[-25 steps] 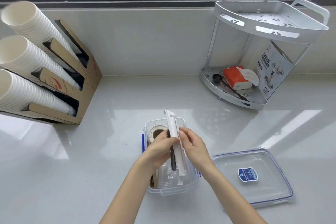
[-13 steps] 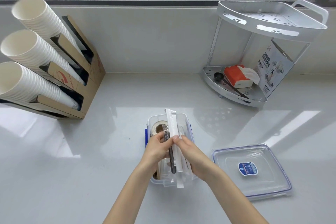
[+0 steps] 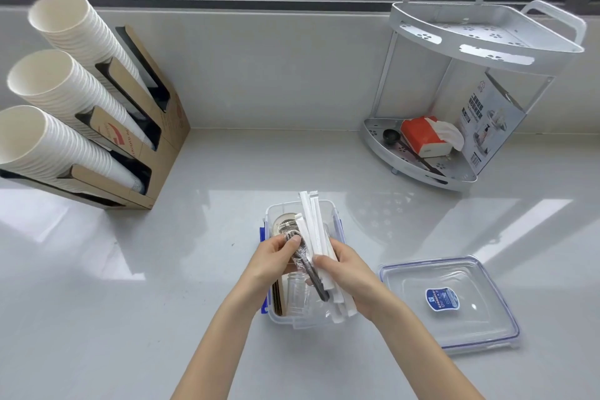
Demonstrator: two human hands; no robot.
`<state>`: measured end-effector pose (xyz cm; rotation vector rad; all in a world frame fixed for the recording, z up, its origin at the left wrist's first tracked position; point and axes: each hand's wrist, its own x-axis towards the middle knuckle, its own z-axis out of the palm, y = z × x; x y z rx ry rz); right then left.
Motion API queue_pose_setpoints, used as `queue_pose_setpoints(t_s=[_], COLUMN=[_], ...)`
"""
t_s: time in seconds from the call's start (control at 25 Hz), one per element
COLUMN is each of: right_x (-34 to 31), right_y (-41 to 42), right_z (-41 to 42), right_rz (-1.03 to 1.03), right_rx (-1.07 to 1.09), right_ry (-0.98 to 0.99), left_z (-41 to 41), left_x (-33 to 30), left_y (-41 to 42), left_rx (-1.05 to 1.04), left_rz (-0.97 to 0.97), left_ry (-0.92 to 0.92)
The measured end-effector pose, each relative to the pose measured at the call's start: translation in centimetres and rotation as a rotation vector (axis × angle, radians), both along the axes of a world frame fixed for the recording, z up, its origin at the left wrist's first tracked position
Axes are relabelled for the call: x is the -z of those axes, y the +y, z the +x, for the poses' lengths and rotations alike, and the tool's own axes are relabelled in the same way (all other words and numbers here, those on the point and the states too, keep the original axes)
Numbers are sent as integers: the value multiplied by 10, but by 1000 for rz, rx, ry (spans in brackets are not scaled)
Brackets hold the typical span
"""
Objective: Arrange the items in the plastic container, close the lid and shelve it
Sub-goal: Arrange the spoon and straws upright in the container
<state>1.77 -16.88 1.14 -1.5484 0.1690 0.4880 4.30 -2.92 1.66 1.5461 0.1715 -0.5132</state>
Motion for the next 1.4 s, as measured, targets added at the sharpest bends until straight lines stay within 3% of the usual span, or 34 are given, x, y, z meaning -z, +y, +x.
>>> queue_pose_setpoints(t_s=[0.32,0.8,1.04,1.2,1.4], right_x=[3,-2,-8,-3,15], right_y=[2,-2,4,11,15], right_z=[-1,1,9,14,12], right_rz=[-15,123,173,29,-96], right_rx=[53,175,289,359,376], right_ry=[1,1,-110,-275,-308], left_z=[-1,1,-1,0,0], left_x=[0,-10,-10,-10,-8], left_y=[5,8,7,11,13], left_rx=[-29,-135,-122,-135,-130], left_rz=[-50,-119,-116,-100,-93], left_ry=[-4,-39,-28,-29,-29])
